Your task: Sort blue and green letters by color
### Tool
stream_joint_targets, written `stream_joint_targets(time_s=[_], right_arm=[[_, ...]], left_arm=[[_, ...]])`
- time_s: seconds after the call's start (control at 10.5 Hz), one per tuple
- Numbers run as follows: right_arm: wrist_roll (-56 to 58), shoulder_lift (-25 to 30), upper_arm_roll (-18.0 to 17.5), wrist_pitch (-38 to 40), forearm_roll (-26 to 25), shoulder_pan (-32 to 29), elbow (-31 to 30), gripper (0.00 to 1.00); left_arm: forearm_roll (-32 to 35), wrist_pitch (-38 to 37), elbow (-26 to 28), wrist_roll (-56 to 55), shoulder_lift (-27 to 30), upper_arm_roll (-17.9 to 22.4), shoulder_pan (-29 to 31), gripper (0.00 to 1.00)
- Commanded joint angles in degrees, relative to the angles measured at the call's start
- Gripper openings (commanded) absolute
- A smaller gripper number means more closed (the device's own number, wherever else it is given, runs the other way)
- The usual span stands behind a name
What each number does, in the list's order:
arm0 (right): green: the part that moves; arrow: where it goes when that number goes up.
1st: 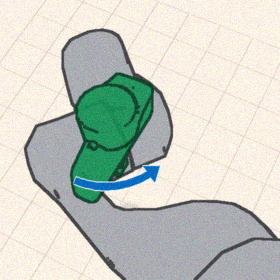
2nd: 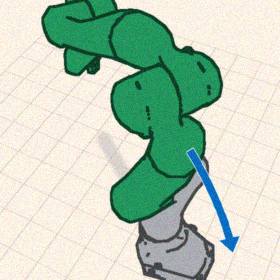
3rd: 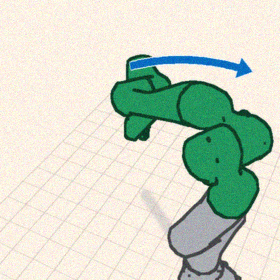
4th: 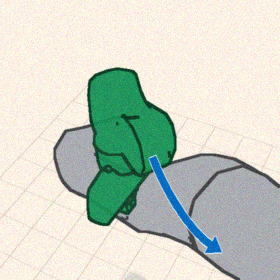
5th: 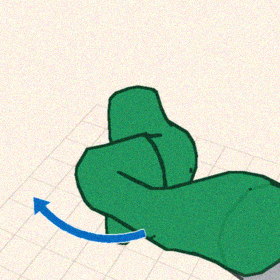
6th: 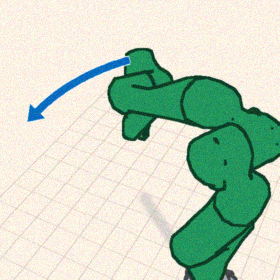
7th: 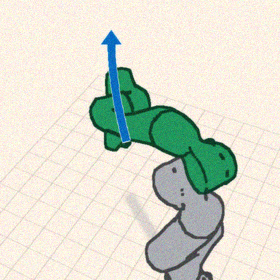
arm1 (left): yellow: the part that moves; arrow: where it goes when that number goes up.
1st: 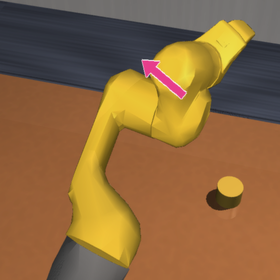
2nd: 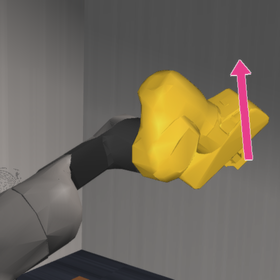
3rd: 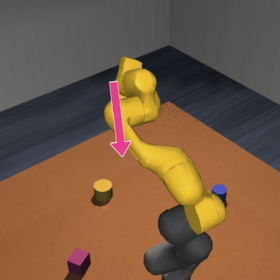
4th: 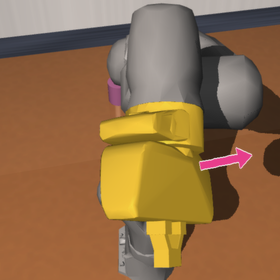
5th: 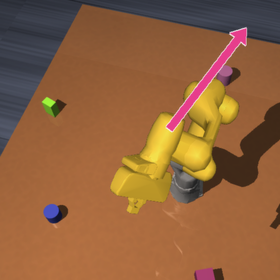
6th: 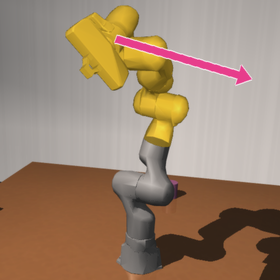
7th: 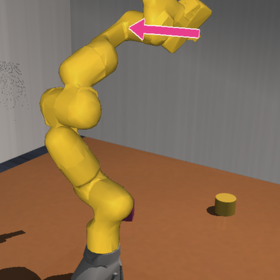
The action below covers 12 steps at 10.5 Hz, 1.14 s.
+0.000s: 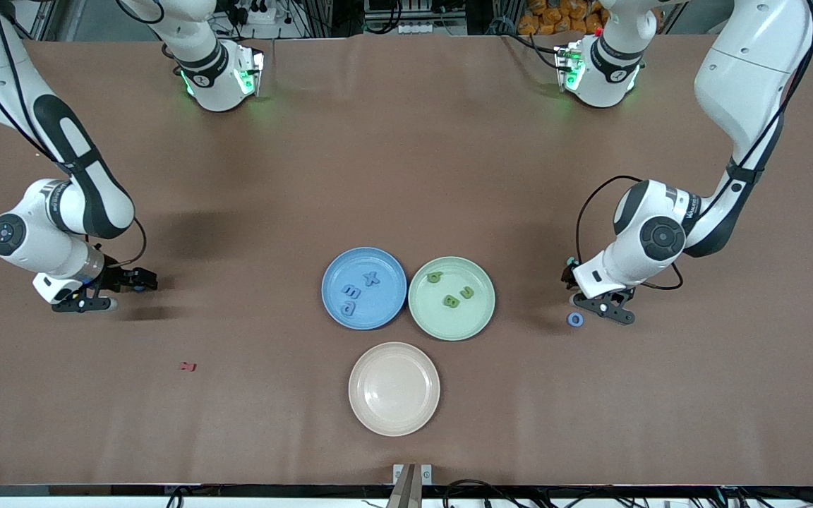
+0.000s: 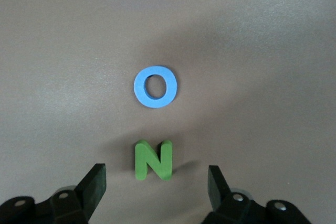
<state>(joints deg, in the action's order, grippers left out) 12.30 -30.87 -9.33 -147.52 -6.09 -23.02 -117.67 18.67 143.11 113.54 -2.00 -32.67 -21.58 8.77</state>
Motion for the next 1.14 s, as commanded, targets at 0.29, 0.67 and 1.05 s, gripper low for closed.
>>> stream_joint_targets(time_s=[0.29,0.67,1.05], right_arm=[[0.5,-0.4,-0.9,-0.4,-3.2,-1.7,0.0,1.00],[0.5,-0.9,-0.9,-0.5,-3.2,-1.6,0.0,0.01],[0.0,-0.8,-1.0,0.1,-3.2,-1.5,0.2,0.00]], left_arm=[[1.1,0.3,-1.7,0.6,-2.5,0.1,-0.2,0.74],[1.3,0.3,-1.6,0.7,-2.6,0.1,0.4,0.44],[1.3,0.1,-1.5,-1.0,-1.2,-0.1,0.0,0.00]])
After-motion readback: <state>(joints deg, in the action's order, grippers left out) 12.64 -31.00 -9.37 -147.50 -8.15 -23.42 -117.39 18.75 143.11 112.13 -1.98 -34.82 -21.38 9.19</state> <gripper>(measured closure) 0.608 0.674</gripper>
